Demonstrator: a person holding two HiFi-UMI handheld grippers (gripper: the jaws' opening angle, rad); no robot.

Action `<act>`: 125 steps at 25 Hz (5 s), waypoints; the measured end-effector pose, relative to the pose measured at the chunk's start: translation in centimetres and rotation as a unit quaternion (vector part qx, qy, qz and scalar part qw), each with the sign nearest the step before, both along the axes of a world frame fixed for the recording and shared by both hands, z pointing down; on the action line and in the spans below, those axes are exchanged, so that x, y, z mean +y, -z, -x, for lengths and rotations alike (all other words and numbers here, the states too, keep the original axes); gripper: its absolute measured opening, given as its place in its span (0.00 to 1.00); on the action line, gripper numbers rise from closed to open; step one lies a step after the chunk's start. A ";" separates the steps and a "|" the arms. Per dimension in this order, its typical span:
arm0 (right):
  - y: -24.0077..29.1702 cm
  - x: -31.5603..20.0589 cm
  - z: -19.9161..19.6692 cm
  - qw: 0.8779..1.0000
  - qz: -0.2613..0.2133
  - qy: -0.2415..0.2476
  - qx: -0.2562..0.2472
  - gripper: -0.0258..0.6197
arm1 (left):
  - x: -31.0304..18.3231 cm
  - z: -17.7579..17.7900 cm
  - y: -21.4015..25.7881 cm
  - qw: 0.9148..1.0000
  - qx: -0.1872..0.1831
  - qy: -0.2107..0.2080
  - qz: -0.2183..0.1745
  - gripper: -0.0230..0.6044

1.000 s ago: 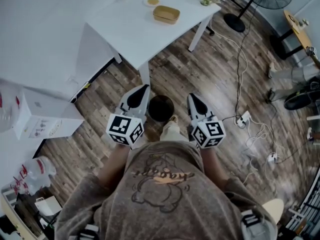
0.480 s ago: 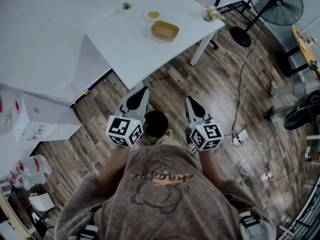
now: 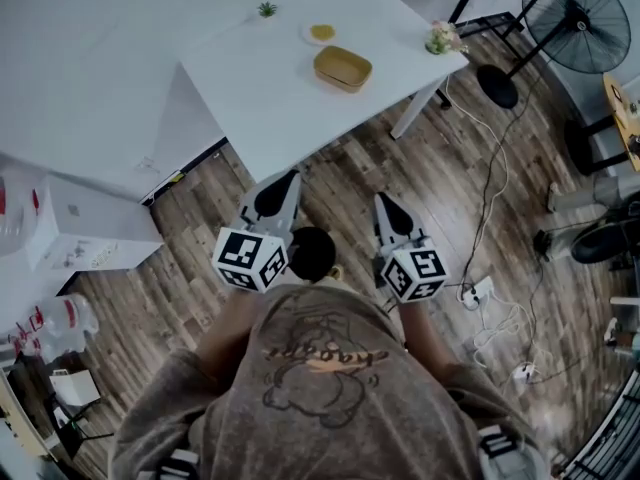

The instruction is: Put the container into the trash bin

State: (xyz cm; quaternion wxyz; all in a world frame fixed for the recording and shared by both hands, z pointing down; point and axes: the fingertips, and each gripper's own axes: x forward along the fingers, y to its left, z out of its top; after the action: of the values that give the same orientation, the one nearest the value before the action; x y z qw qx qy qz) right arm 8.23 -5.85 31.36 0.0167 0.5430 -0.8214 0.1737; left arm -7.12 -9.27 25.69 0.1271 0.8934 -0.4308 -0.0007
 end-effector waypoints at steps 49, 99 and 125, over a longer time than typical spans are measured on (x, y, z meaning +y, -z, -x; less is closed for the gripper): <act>-1.1 -8.8 1.6 0.997 0.014 -0.079 -0.004 0.04 | -19.4 -1.0 -4.2 0.997 0.006 -0.047 0.053 0.33; -10.6 -12.2 -3.4 0.980 0.139 -0.139 -0.017 0.04 | -47.8 -8.4 -25.1 0.968 -0.062 0.048 0.239 0.29; -8.9 -9.8 -4.3 0.979 0.121 -0.163 -0.010 0.04 | -43.2 -7.8 -20.2 0.967 -0.037 0.030 0.252 0.10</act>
State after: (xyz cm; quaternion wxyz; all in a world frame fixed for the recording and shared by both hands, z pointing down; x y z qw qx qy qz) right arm 12.58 -15.67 40.24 0.0459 0.6618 -0.6949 0.2775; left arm 0.71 -52.45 45.92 0.3322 0.8186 -0.4481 0.1368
